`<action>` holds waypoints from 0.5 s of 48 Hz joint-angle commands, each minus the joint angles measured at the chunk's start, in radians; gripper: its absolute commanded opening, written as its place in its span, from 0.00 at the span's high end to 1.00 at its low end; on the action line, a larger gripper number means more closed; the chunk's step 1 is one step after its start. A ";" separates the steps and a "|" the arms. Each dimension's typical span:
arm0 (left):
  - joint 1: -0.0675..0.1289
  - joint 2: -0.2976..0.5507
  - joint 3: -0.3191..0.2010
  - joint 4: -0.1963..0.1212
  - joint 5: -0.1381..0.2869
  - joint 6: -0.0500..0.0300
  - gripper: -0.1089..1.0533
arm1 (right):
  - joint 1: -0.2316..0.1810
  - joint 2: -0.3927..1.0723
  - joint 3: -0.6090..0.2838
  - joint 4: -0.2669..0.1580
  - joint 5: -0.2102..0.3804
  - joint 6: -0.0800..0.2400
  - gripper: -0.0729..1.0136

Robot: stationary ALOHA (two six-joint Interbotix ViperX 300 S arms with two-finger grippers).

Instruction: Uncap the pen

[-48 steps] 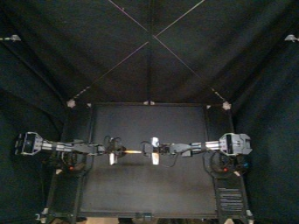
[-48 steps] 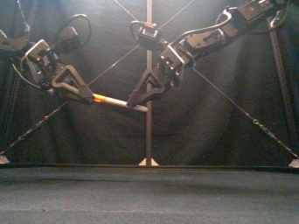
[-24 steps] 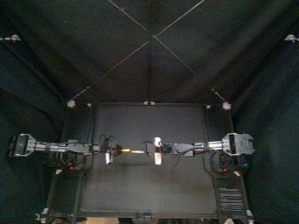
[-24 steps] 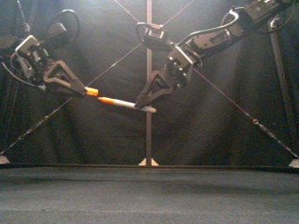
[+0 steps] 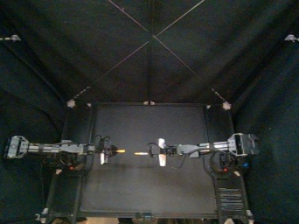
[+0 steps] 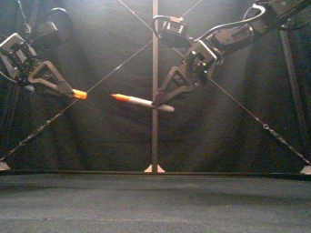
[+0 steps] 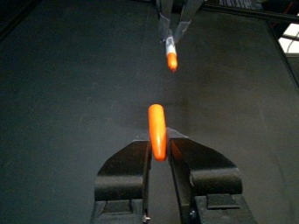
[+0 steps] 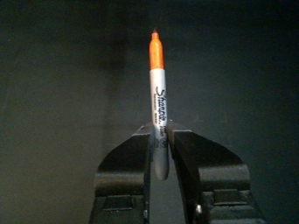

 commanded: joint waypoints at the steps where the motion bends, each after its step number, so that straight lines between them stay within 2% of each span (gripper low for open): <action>1: -0.002 0.000 -0.014 0.000 -0.002 0.0000 0.46 | -0.002 -0.054 0.002 0.003 -0.003 0.000 0.43; 24: 0.000 0.000 -0.014 -0.002 0.005 0.0000 0.46 | -0.002 -0.061 0.011 0.003 -0.003 0.000 0.43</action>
